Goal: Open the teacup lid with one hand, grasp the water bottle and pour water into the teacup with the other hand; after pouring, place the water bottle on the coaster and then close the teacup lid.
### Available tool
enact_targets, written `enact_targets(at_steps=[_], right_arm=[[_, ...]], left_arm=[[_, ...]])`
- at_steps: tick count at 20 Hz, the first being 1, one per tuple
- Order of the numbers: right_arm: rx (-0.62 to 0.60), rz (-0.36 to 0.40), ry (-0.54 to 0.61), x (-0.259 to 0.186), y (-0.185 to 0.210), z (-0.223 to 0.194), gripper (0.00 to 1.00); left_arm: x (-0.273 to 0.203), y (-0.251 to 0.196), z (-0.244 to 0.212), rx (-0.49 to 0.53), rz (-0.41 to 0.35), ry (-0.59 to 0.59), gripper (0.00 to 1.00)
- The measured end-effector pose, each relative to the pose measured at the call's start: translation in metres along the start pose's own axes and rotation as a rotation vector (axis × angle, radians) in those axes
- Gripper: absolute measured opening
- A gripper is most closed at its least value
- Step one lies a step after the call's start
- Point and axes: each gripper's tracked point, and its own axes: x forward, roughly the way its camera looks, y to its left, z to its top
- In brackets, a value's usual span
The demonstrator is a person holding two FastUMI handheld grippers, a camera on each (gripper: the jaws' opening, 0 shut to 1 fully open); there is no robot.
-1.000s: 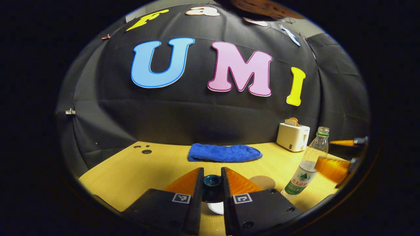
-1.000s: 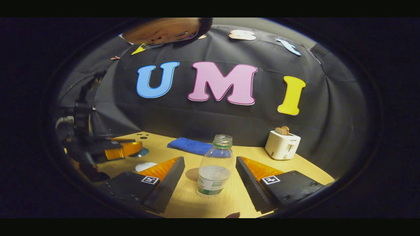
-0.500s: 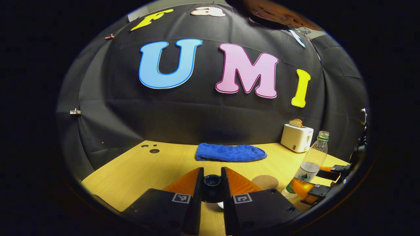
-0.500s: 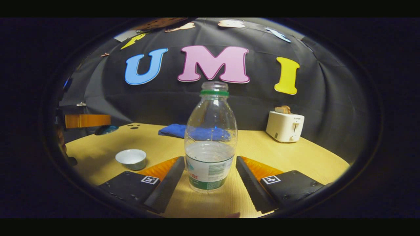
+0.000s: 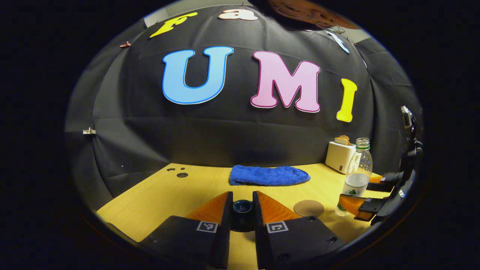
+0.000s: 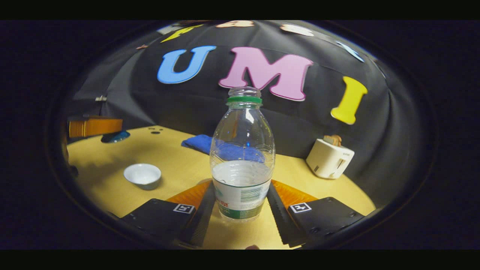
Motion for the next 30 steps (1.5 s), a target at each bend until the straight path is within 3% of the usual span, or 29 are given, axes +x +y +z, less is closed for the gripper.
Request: enact_targets(at_steps=[1,7,8,10,18,21,30], right_arm=[[-0.07,-0.003,0.012,0.003,-0.003,0.0,0.77],[-0.425,-0.025,-0.006,0.018,-0.003,0.013,0.75],[-0.476,-0.045,-0.011,0.02,-0.003,0.017,0.79],[-0.568,-0.026,-0.022,0.025,0.009,0.017,0.75],[-0.834,0.074,-0.014,0.04,0.052,-0.003,0.75],[-0.93,0.081,-0.023,0.043,0.056,-0.003,0.75],[-1.265,0.039,-0.089,0.051,0.05,0.016,0.75]], left_arm=[[-0.001,0.002,0.002,0.003,0.001,-0.004,0.29],[-0.011,0.018,0.004,0.018,0.017,-0.015,0.32],[-0.013,0.022,0.004,0.017,0.021,-0.016,0.32],[-0.018,0.028,0.002,0.009,0.032,-0.013,0.29],[-0.033,0.057,-0.008,-0.015,0.099,0.004,0.32],[-0.037,0.063,-0.012,-0.023,0.115,0.008,0.29],[-0.043,0.074,-0.02,-0.034,0.138,0.018,0.32]])
